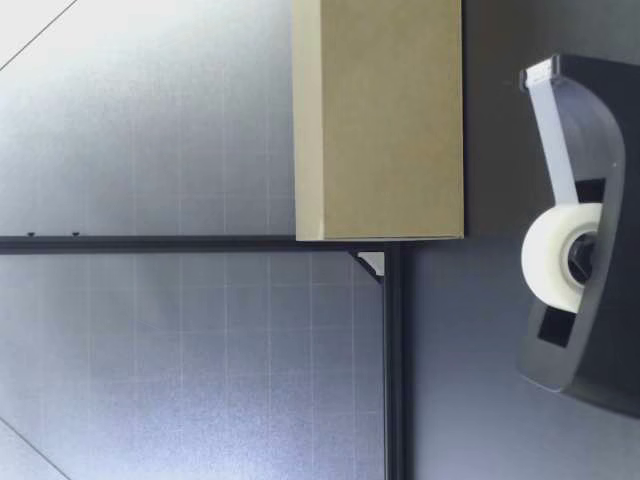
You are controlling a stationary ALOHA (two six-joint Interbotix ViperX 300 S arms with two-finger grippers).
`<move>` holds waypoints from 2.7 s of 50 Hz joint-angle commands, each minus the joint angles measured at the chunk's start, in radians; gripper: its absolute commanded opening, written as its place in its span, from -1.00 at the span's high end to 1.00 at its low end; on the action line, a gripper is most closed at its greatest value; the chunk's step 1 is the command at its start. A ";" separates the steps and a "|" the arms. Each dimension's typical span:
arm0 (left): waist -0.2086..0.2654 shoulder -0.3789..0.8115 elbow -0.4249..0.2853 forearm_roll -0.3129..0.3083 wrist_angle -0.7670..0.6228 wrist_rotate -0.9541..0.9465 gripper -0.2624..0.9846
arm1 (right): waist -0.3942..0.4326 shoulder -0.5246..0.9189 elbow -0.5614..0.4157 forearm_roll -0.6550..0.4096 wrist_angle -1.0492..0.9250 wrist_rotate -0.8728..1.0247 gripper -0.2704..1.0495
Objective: Cut a small piece of tape from the tape dispenser then place it on the cardboard box's edge.
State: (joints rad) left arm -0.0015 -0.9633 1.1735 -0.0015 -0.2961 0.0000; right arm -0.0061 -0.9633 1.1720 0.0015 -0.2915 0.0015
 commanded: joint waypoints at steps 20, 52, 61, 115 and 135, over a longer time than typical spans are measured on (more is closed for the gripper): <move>-0.012 0.014 0.031 -0.002 -0.101 0.015 0.77 | -0.003 0.229 -0.167 0.031 0.061 0.015 0.77; -0.012 0.052 0.064 -0.002 -0.137 0.014 0.77 | -0.003 0.813 -0.589 0.044 0.764 0.123 0.77; -0.012 0.052 0.081 -0.002 -0.137 0.012 0.77 | -0.005 0.922 -0.706 0.060 0.989 0.049 0.77; -0.012 0.084 0.100 -0.002 -0.137 0.000 0.77 | -0.390 1.273 -0.916 0.827 1.476 -0.652 -0.09; -0.012 0.087 0.107 -0.002 -0.137 0.000 0.77 | -0.362 1.324 -0.928 0.845 1.502 -0.653 -0.04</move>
State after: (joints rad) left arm -0.0123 -0.8820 1.2931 -0.0015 -0.4249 0.0000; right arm -0.3850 0.3758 0.2654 0.8360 1.2042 -0.6504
